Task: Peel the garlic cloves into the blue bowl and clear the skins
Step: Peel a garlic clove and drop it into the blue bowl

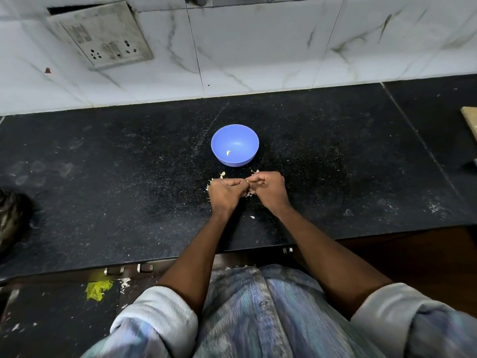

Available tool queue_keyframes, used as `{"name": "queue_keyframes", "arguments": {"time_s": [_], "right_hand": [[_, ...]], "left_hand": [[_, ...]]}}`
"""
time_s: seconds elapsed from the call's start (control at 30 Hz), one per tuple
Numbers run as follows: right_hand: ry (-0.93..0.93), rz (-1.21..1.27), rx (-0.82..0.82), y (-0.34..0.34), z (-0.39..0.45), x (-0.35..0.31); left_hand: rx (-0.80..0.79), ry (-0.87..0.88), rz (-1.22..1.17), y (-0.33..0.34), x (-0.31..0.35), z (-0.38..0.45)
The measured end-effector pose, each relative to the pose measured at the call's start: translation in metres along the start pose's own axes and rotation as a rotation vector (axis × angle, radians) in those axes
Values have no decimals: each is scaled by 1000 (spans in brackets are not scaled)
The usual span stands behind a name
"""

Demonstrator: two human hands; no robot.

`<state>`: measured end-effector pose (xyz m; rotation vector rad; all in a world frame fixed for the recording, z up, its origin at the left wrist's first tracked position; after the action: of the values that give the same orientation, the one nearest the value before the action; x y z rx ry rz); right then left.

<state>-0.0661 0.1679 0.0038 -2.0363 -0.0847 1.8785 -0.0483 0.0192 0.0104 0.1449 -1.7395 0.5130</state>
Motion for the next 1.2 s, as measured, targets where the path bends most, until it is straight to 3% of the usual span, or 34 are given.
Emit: {"name": "queue_keyframes", "arguments": {"time_s": [0.13,0.5,0.67,0.9,1.2], "right_hand": [[-15,-9,-19,3,1,-1],[232,299,-52,6,-2,1],[288,372,-63,5,-2,2],[253,274,-70,2,-3,3],[198,249,-44,1,-2,1]], "left_hand": [[3,3,-4,1,-1,-1],[-36,-208,-207,3,-10,1],[-63,-217,-222,2,-17,1],[18,84,76,-6,-11,8],[10,211,84,-7,1,2]]}}
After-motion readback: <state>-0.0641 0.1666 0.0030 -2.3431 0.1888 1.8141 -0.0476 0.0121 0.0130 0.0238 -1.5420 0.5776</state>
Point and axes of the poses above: each hand's wrist, its own z-axis towards the middle knuckle, its own y-axis out of the palm, x = y × z, the point moved 4 cm from there along z, towards the middle knuckle, and after that the axes turned 12 degrees about x, right-handed, at the moved point
